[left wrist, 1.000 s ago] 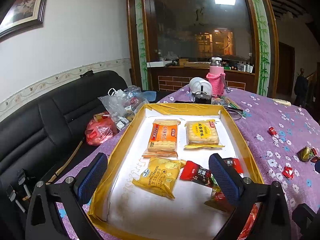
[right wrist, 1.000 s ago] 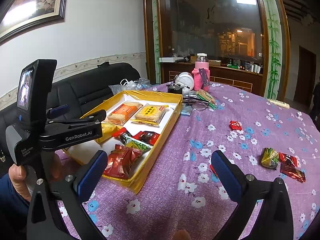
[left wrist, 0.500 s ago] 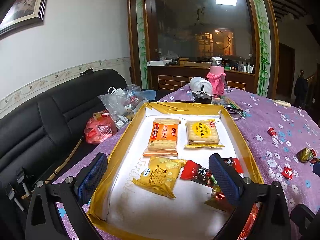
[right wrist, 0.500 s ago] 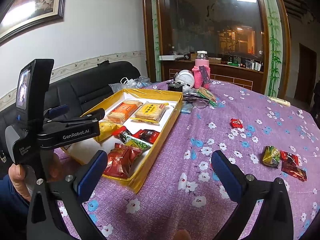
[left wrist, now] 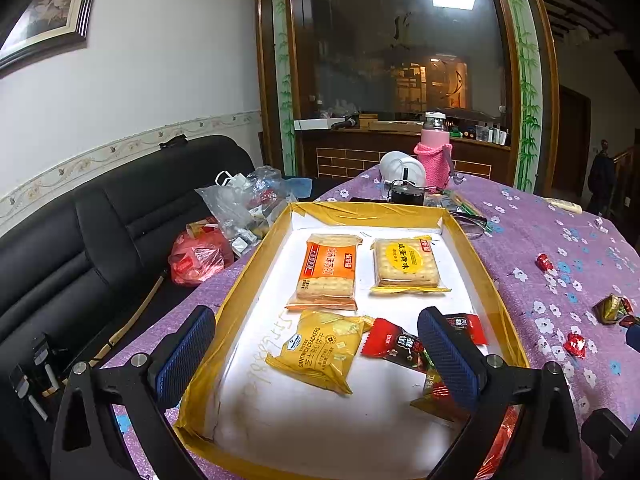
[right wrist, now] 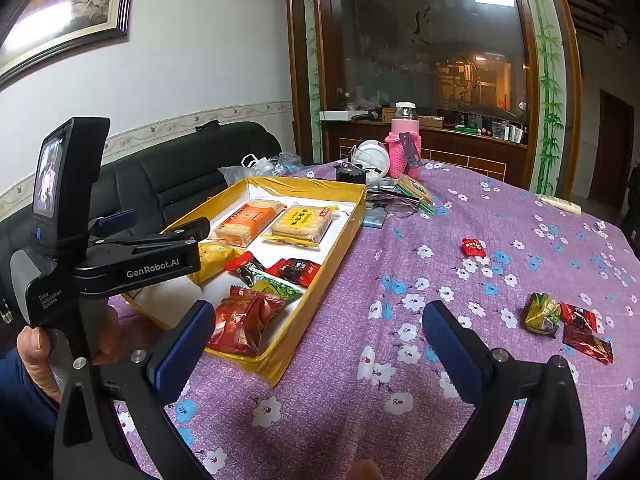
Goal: Organize snacks
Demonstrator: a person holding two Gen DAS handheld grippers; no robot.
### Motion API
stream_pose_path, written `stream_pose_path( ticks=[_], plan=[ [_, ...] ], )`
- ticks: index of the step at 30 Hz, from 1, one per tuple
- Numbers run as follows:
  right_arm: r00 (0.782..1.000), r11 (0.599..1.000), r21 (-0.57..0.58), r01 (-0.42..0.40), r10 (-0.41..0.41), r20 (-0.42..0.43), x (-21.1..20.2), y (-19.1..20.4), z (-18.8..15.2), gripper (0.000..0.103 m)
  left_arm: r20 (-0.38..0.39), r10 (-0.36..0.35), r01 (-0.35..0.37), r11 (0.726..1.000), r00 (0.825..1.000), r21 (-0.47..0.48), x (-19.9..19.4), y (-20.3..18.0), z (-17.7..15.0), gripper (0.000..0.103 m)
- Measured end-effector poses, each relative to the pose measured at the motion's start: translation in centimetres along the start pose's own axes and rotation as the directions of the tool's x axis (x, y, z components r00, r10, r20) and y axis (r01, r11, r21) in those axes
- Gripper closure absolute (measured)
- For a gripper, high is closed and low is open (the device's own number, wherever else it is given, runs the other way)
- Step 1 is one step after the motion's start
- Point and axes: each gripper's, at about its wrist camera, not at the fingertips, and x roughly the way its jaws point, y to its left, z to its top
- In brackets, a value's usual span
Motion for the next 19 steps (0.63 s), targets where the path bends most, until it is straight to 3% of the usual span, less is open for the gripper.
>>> stream_pose_path(
  ticks=[10,16,19],
  plan=[
    [1.0,1.0,-0.004,0.001,-0.001,0.001,0.0,0.1,0.0,0.0,-0.004,0.002,-0.002,1.0,1.0,0.0,0.2,0.1,-0.1,0.001],
    [1.0,1.0,-0.004,0.0,0.0,0.0,0.0,0.1,0.0,0.0,0.016,0.069,-0.069,0.997,0.997,-0.026,-0.1,0.9,-0.1,0.001],
    [1.0,1.0,0.0,0.002,-0.002,0.0,0.0,0.1,0.0,0.0,0.006,0.067,-0.067,0.997,0.998,-0.03,0.1,1.0,-0.1,0.001]
  ],
)
